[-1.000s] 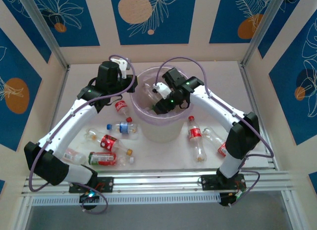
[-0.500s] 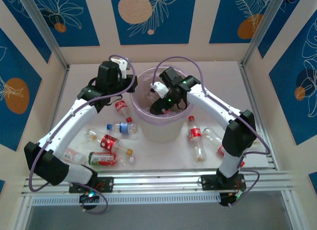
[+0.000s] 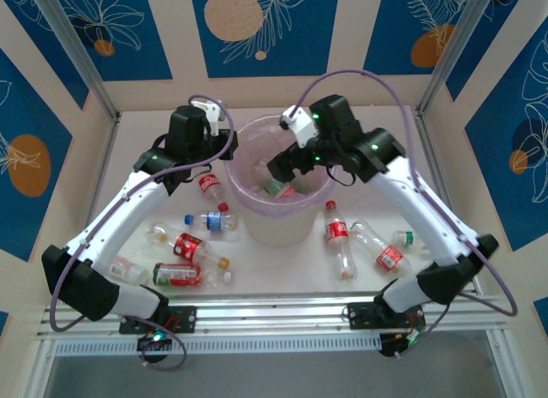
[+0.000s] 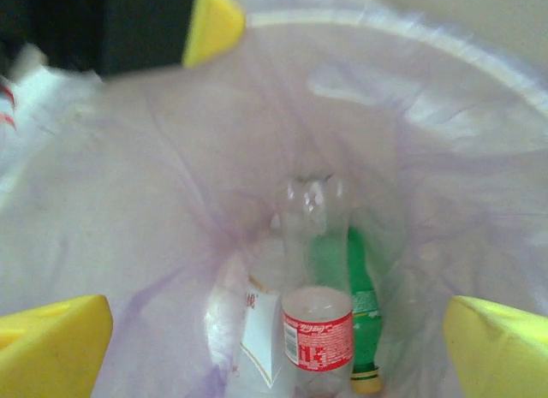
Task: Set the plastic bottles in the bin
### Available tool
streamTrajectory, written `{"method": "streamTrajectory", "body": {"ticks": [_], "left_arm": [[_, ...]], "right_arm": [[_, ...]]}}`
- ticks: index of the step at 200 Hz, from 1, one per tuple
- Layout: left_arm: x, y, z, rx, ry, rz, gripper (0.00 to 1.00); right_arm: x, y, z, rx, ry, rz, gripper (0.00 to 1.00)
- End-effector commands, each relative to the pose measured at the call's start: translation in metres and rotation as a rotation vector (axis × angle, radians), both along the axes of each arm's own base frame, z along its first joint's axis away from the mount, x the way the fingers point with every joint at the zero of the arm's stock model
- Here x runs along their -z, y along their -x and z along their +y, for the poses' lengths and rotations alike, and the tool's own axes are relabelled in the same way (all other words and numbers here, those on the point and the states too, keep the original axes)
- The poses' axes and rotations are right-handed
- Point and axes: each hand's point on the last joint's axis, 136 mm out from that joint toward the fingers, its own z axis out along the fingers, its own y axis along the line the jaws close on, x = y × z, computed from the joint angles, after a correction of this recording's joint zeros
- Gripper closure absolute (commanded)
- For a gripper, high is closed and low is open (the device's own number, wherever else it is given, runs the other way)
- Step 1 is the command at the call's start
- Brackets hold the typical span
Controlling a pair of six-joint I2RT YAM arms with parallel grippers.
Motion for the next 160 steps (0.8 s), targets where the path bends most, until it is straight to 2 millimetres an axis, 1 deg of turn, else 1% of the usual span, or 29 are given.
{"method": "streamTrajectory", "body": {"ticks": [1, 14, 25, 47, 59, 70, 85, 93, 111, 136, 160], "left_arm": [[-0.002, -0.002, -0.008, 0.012, 0.021, -0.002, 0.98], [-0.002, -0.002, -0.008, 0.013, 0.022, -0.004, 0.98], [-0.003, -0.001, -0.008, 0.013, 0.021, -0.004, 0.98], [-0.003, 0.0, -0.006, 0.011, 0.014, -0.008, 0.98], [-0.004, 0.0, -0.006, 0.012, 0.013, -0.01, 0.98], [-0.004, 0.0, -0.006, 0.012, 0.013, -0.013, 0.98], [-0.004, 0.0, -0.005, 0.011, 0.013, -0.012, 0.98], [-0.004, 0.001, -0.006, 0.012, 0.014, -0.012, 0.98], [-0.003, 0.0, -0.005, 0.007, 0.01, -0.01, 0.98], [-0.004, 0.0, -0.002, -0.001, -0.001, -0.015, 0.98], [-0.005, 0.001, 0.0, -0.005, -0.005, -0.02, 0.98]], "right_arm": [[-0.03, -0.002, -0.033, 0.186, -0.049, -0.043, 0.01], [-0.039, 0.0, -0.054, 0.271, -0.085, -0.043, 0.01], [-0.041, -0.001, -0.075, 0.353, -0.109, -0.025, 0.01], [-0.032, 0.001, -0.121, 0.516, -0.106, 0.032, 0.01], [-0.017, 0.003, -0.146, 0.611, -0.094, 0.081, 0.01], [0.002, 0.006, -0.168, 0.705, -0.077, 0.148, 0.0], [0.035, 0.015, -0.186, 0.795, -0.071, 0.26, 0.03], [0.051, 0.021, -0.191, 0.829, -0.084, 0.322, 0.06], [0.092, 0.035, -0.192, 0.862, -0.087, 0.444, 0.1], [0.141, 0.053, -0.182, 0.865, -0.085, 0.597, 0.15], [0.18, 0.067, -0.173, 0.864, -0.067, 0.71, 0.18]]}}
